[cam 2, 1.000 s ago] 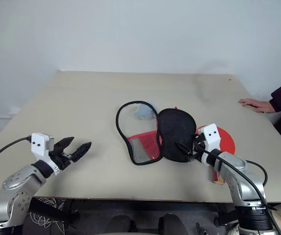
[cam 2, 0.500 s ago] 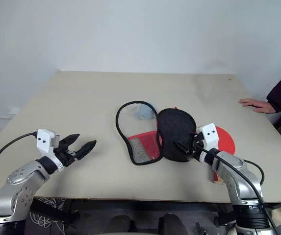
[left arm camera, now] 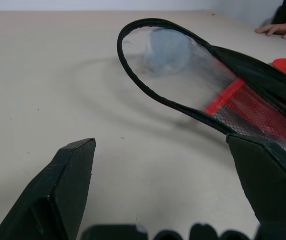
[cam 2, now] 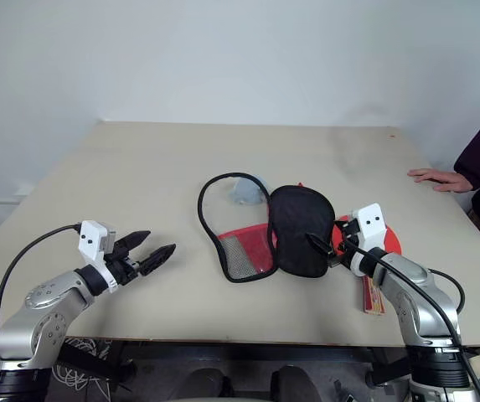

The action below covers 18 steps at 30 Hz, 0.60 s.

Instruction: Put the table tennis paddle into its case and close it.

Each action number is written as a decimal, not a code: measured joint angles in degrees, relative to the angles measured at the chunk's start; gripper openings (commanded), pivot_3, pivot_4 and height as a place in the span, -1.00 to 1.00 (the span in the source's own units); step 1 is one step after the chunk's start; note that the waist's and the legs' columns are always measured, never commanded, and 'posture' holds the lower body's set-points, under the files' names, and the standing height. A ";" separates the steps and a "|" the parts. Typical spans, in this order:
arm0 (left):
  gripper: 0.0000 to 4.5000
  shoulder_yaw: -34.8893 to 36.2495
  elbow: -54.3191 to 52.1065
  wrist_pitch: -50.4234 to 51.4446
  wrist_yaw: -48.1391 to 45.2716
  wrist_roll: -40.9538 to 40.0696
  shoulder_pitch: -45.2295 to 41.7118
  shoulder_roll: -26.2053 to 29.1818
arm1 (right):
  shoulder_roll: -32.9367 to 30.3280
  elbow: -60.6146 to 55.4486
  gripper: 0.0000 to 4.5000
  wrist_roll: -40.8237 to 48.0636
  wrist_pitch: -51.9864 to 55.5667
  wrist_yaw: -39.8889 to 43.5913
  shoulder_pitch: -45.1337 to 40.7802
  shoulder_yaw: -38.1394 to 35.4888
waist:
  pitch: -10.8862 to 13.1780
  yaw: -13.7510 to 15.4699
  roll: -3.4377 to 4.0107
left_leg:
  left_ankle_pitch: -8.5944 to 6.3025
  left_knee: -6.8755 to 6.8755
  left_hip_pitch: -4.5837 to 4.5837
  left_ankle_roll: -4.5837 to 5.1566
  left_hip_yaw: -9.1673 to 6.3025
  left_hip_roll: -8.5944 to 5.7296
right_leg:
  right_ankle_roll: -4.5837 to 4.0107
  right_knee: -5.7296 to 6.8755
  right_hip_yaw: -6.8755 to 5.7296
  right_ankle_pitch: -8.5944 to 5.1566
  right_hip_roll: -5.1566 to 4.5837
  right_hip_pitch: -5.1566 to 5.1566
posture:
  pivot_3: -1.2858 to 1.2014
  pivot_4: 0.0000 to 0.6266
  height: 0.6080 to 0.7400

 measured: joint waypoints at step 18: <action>1.00 -5.59 4.73 1.30 -16.11 -1.86 -6.25 3.68 | -5.93 -7.38 0.98 4.56 5.60 3.79 5.13 -1.99 | 0.00 -0.01 0.00 | 0.01 0.05 -0.01 0.03 0.00 0.00 | 0.02 0.00 -0.01 -0.02 0.03 0.01 | 0.03 -1.00 0.84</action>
